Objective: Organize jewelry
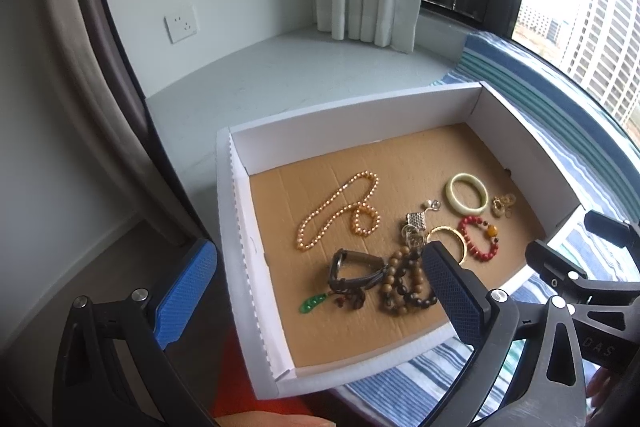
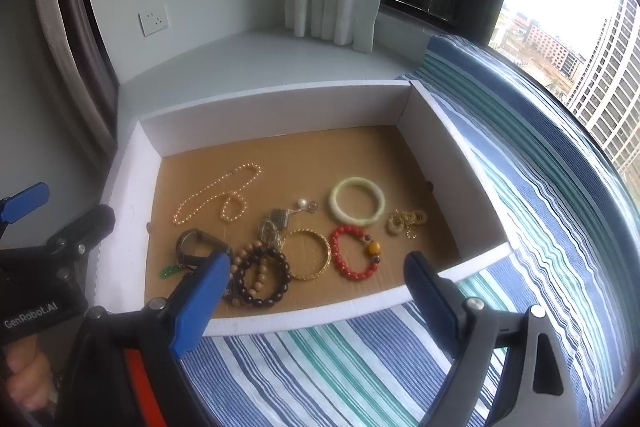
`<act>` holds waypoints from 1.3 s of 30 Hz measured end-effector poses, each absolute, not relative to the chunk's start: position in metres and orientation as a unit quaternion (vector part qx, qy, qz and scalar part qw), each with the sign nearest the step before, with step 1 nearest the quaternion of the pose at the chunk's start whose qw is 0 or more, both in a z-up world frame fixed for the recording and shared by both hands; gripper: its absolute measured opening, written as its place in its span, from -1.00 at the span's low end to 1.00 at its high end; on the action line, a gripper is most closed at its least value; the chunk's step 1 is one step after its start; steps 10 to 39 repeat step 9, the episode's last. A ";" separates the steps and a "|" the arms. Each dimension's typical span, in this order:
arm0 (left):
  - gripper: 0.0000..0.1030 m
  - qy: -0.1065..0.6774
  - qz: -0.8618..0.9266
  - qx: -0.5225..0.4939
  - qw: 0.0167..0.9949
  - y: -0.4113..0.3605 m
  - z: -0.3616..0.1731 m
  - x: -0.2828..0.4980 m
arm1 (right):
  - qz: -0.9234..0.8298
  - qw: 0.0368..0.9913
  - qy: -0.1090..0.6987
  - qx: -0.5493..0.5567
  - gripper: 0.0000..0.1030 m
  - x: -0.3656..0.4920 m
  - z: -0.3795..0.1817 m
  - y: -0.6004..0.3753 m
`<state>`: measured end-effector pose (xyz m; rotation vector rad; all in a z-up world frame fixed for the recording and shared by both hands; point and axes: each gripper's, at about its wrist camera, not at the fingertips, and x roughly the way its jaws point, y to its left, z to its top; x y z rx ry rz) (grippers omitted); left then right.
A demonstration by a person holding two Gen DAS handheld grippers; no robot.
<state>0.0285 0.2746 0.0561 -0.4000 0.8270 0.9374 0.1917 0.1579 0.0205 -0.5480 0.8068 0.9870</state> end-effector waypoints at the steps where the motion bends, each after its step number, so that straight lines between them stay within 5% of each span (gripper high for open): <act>1: 0.99 0.385 0.436 -0.186 0.792 0.275 0.056 0.029 | 0.454 0.769 0.373 -0.252 0.75 0.193 0.020 0.158; 39: 0.99 0.376 0.444 -0.166 0.796 0.268 0.056 0.031 | 0.449 0.769 0.379 -0.252 0.75 0.195 0.012 0.158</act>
